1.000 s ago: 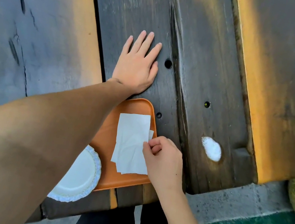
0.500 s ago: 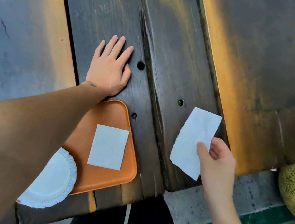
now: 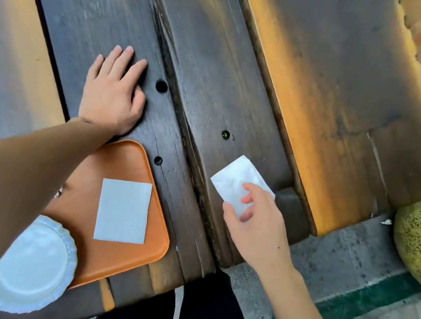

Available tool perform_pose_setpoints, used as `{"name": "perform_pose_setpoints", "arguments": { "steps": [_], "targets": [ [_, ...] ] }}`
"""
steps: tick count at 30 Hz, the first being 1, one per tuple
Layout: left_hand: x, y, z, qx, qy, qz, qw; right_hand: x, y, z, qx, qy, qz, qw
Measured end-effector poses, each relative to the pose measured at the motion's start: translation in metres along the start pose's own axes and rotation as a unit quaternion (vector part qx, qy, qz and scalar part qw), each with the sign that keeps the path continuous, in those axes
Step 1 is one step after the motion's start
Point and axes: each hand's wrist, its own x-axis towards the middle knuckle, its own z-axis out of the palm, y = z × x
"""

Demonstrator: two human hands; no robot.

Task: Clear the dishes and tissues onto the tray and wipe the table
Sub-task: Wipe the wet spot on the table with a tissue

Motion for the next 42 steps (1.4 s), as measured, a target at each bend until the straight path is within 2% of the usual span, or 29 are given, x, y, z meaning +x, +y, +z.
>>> {"name": "perform_pose_setpoints", "arguments": {
  "steps": [2,4,6,10,13,16,19,21,23,27,30,35,39,42],
  "targets": [
    [0.0,-0.001,0.001,0.001,-0.001,0.001,1.0,0.002,0.01,-0.003,-0.05,0.023,-0.118,0.991],
    [0.001,-0.002,0.003,-0.001,0.0,0.003,1.0,0.009,0.026,-0.012,-0.128,0.047,-0.238,0.962],
    [0.001,-0.004,0.004,0.0,0.006,0.004,1.0,0.02,0.042,-0.021,-0.183,0.026,-0.316,0.931],
    [0.001,-0.005,0.006,0.003,0.013,0.004,1.0,0.04,0.073,-0.024,-0.263,-0.092,-0.421,0.863],
    [0.001,-0.005,0.007,0.001,0.015,0.005,1.0,0.052,0.08,-0.02,-0.346,-0.1,-0.454,0.815],
    [0.001,-0.005,0.007,0.0,0.017,0.003,1.0,0.069,0.062,-0.019,-0.385,-0.04,-0.402,0.83],
    [0.001,-0.005,0.006,0.004,0.01,0.005,1.0,0.061,0.046,-0.01,-0.369,0.009,-0.304,0.878],
    [0.001,-0.005,0.006,0.005,0.006,0.005,1.0,0.036,0.047,0.002,-0.353,0.016,-0.249,0.902],
    [0.001,-0.004,0.005,0.003,0.005,0.003,1.0,0.009,0.054,0.007,-0.354,0.003,-0.228,0.907],
    [0.001,-0.003,0.004,0.001,0.006,0.003,1.0,0.005,0.055,-0.006,-0.325,0.001,-0.251,0.912],
    [0.002,-0.004,0.003,0.004,0.01,0.003,1.0,0.033,0.043,-0.026,-0.267,0.021,-0.282,0.921],
    [0.002,-0.004,0.004,0.006,0.014,0.005,1.0,0.09,0.029,-0.036,-0.233,-0.011,-0.314,0.92],
    [0.002,-0.003,0.003,0.001,0.008,0.001,1.0,0.08,0.041,-0.03,-0.185,0.005,-0.364,0.913],
    [0.002,-0.003,0.002,0.004,0.004,-0.001,1.0,0.053,0.052,-0.021,-0.161,-0.009,-0.358,0.919]
  ]
}}
